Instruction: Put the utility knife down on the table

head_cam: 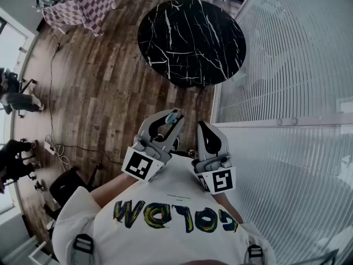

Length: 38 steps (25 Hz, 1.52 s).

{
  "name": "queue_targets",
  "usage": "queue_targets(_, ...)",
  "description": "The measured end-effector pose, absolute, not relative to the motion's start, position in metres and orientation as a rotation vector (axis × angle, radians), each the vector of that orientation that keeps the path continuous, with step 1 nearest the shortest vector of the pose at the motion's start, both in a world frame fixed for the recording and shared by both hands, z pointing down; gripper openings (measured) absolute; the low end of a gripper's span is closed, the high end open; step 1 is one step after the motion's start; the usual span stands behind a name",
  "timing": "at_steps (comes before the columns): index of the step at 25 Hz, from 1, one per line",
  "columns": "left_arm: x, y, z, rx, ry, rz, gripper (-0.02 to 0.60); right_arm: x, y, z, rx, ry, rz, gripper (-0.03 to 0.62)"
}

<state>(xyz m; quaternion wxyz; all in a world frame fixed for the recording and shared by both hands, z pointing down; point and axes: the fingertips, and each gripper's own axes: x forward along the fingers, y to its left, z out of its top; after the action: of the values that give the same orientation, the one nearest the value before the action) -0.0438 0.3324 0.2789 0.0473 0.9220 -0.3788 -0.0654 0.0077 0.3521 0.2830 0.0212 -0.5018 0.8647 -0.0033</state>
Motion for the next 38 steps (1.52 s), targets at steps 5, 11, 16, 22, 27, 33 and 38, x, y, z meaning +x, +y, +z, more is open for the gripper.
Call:
queue_targets(5,-0.031,0.333,0.285,2.811,-1.147,-0.185,0.075,0.020,0.354,0.286,-1.548,2.680,-0.019,0.002)
queue_targets(11,-0.012,0.333,0.287,2.807,-1.127,-0.153,0.075,0.035,0.356,0.287,-1.502,2.657,-0.089,0.002)
queue_targets(16,0.005,0.334,0.292,2.816,-1.118,-0.129,0.075,0.050,0.355,0.294,-1.517,2.645,-0.108,0.002)
queue_targets(22,0.012,0.323,0.297,2.811,-1.125,-0.108,0.075,0.057,0.346,0.301,-1.507,2.652,-0.127,0.002)
queue_targets(27,0.007,0.297,0.297,2.791,-1.147,-0.138,0.075,0.054,0.321,0.302,-1.497,2.657,-0.121,0.002)
queue_targets(33,-0.008,0.241,0.305,2.762,-1.161,-0.148,0.075,0.045,0.268,0.311,-1.505,2.687,-0.129,0.002)
queue_targets(38,-0.018,0.178,0.304,2.746,-1.168,-0.174,0.075,0.031,0.204,0.310,-1.492,2.712,-0.132,0.002)
